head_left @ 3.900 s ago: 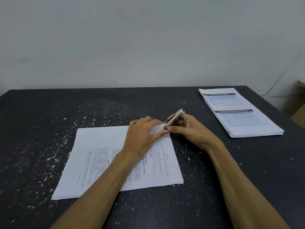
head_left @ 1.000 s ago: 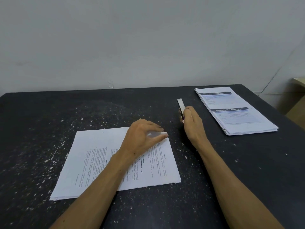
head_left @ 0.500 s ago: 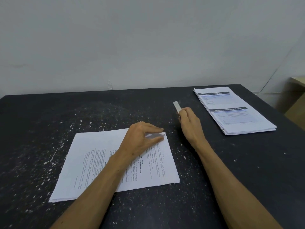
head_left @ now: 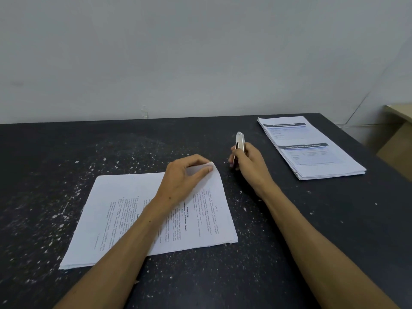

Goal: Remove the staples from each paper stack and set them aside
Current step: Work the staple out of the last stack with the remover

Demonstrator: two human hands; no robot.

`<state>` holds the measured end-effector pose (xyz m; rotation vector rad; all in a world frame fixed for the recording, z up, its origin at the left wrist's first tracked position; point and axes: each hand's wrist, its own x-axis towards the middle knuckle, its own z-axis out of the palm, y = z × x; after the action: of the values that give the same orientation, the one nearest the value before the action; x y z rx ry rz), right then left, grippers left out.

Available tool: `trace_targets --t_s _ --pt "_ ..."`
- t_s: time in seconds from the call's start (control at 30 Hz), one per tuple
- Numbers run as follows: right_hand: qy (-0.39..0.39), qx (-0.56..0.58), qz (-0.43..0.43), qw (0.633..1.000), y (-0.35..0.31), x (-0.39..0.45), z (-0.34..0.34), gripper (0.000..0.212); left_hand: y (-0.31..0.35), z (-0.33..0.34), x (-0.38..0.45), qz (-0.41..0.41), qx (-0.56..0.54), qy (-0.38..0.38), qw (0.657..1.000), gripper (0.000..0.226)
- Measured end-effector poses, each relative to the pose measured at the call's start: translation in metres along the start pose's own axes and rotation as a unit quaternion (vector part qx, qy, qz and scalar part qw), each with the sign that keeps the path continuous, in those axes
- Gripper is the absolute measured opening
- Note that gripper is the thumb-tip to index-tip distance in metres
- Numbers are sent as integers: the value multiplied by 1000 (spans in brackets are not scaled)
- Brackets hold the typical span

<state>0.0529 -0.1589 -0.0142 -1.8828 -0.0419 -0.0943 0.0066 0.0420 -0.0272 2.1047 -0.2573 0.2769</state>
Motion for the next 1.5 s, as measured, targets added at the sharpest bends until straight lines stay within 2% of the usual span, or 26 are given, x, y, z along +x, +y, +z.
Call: trace_targets --t_s 0.17,0.4,0.53,0.67,0.77,0.9,1.03,1.13,1.33,1.5 --pt "-32 0 -34 999 1 -13 -14 27 -1 0 0 0 -1 -3 1000 25" --pt "-79 -109 -133 982 -6 -46 -15 18 2 4 3 -30 25 12 999 5" --pt "-112 -187 -132 967 -5 -47 -9 11 3 7 4 -25 56 16 998 14" --pt "-99 -206 -131 965 -5 -42 -8 14 9 9 8 -22 102 12 994 18" --pt "-97 -212 -126 964 -6 -41 -10 14 15 7 12 -54 144 -6 988 16" --pt "-135 -176 -92 971 -7 -41 -15 17 29 -4 20 -112 191 -71 973 18" --pt "-142 -164 -83 973 -5 -40 -16 22 29 -14 16 -122 152 -91 977 12" --pt "-134 -223 -105 960 -4 -41 -12 26 22 -13 10 -140 106 -76 982 10" --pt "-121 -304 -144 934 -3 -43 -5 16 18 -20 3 -201 -46 -102 973 9" --pt "-96 -346 -159 919 -3 -44 -1 19 18 -18 1 -195 -68 -99 973 10"
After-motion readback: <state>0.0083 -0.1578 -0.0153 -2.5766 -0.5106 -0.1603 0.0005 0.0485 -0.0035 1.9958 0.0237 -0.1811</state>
